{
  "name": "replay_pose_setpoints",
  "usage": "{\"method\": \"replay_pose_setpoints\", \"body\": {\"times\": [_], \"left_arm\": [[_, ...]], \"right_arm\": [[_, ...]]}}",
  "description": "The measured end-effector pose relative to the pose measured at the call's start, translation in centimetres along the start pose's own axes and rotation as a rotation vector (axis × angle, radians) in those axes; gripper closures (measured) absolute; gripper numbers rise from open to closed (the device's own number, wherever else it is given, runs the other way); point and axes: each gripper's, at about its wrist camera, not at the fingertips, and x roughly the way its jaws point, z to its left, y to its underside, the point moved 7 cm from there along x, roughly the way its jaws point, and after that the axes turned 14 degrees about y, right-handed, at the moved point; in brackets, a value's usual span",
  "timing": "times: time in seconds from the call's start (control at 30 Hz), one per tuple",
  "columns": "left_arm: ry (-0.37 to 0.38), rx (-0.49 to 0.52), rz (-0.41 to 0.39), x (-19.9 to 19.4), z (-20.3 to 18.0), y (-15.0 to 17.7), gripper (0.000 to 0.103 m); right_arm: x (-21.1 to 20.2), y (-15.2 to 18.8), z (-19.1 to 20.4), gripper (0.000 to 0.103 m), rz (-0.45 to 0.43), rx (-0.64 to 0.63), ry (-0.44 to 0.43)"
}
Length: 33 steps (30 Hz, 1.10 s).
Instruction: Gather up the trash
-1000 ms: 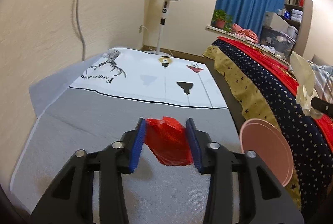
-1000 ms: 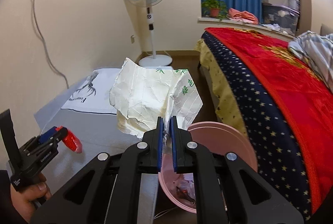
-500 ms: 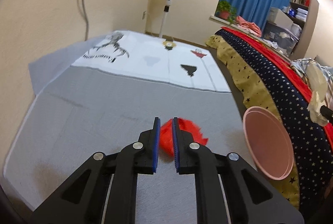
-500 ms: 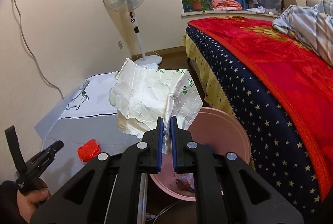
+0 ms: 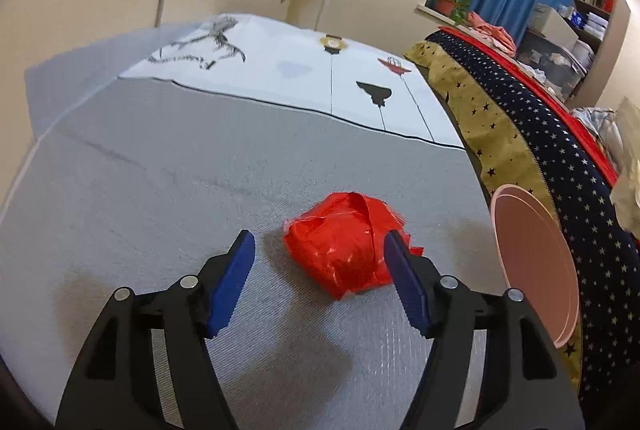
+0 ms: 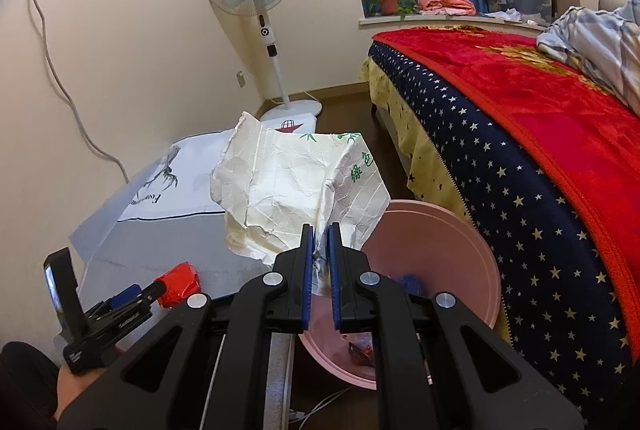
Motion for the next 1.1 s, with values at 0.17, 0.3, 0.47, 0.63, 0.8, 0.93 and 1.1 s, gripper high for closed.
{"method": "replay_pose_setpoints", "body": {"times": [0.17, 0.3, 0.47, 0.63, 0.8, 0.93, 1.1], "left_arm": [[0.0, -0.001, 0.035, 1.7, -0.7, 0.3, 0.032], [0.003, 0.017, 0.052, 2.2, -1.4, 0.4, 0.037], [-0.001, 0.071, 0.024, 1.5, -2.6, 0.1, 0.059], [0.012, 0.115, 0.007, 0.6, -3.4, -0.4, 0.074], [0.027, 0.136, -0.016, -0.2, -3.8, -0.8, 0.08], [0.025, 0.163, -0.028, -0.7, -4.3, -0.9, 0.082], [0.015, 0.198, -0.043, -1.3, -4.9, -1.3, 0.082]], "right_arm": [[0.8, 0.1, 0.0, 0.095, 0.015, -0.006, 0.013], [1.1, 0.3, 0.1, 0.095, 0.022, -0.01, 0.022], [1.1, 0.7, 0.1, 0.095, 0.029, -0.017, 0.034], [1.2, 0.8, 0.1, 0.095, 0.032, -0.02, 0.043], [1.0, 0.9, 0.1, 0.095, 0.028, -0.022, 0.051], [0.8, 1.0, 0.0, 0.095, 0.026, -0.023, 0.058], [0.8, 1.0, 0.0, 0.095, 0.025, -0.029, 0.067]]}}
